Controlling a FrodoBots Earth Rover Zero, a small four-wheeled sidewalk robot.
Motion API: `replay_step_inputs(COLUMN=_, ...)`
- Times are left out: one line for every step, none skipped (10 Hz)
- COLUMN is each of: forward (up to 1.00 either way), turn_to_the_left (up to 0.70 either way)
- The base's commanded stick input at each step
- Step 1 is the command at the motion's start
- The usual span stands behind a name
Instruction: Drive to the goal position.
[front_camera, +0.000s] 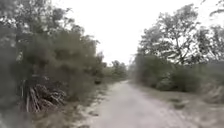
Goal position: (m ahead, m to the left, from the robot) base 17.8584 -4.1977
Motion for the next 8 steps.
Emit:
replay_step_inputs(forward=0.85, turn_to_the_left=0.00)
replay_step_inputs(forward=0.85, turn_to_the_left=0.00)
replay_step_inputs(forward=0.85, turn_to_the_left=0.00)
replay_step_inputs(forward=0.85, turn_to_the_left=0.00)
replay_step_inputs(forward=0.85, turn_to_the_left=0.00)
replay_step_inputs(forward=0.85, turn_to_the_left=0.00)
replay_step_inputs(forward=0.85, turn_to_the_left=0.00)
replay_step_inputs(forward=0.85, turn_to_the_left=0.00)
